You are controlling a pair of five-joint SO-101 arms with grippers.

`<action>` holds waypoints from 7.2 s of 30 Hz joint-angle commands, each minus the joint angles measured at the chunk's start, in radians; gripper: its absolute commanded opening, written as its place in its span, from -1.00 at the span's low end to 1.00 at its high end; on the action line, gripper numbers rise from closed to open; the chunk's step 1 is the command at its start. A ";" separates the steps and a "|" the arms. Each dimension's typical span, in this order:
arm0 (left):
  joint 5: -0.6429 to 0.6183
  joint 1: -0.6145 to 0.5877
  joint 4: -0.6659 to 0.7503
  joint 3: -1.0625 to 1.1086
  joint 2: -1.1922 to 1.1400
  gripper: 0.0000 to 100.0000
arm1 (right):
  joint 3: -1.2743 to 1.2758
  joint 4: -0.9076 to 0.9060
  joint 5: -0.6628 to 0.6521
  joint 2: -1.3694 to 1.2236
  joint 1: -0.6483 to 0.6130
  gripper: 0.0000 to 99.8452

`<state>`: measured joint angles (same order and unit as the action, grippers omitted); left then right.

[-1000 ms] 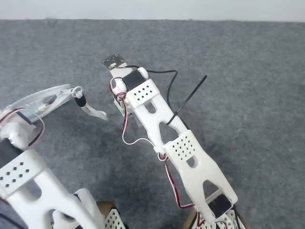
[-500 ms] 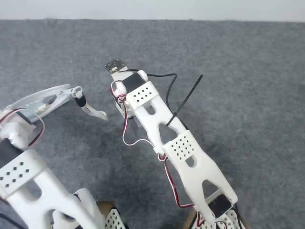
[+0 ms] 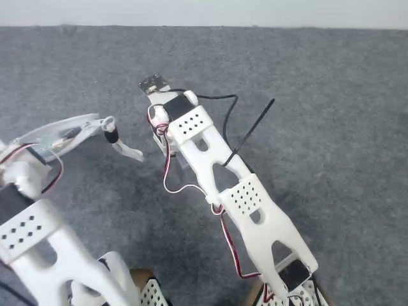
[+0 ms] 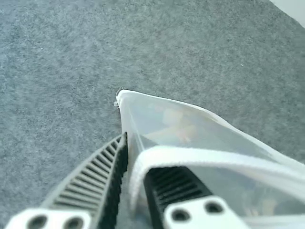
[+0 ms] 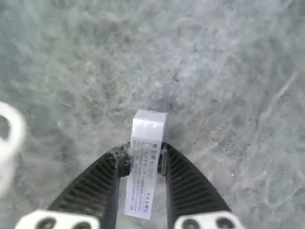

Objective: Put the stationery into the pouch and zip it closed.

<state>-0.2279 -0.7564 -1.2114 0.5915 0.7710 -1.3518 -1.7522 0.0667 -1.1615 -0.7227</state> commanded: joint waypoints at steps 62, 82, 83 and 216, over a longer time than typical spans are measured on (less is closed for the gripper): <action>0.158 0.511 -0.199 -0.180 0.041 -0.98 | 1.878 1.090 0.187 2.084 -0.082 -0.99; 0.158 0.511 -0.204 -0.179 0.041 -0.98 | 2.311 1.801 0.169 2.103 -0.136 -0.99; 0.158 0.511 -0.204 -0.179 0.041 -0.98 | 2.323 1.817 0.150 2.101 -0.137 -0.99; 0.158 0.511 -0.193 -0.148 0.046 -0.98 | 2.616 1.687 -0.091 2.118 -0.005 -0.62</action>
<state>-0.0806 -0.2501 -1.4277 0.4595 0.7741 1.2735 -0.0844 -0.0361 0.9605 -0.7518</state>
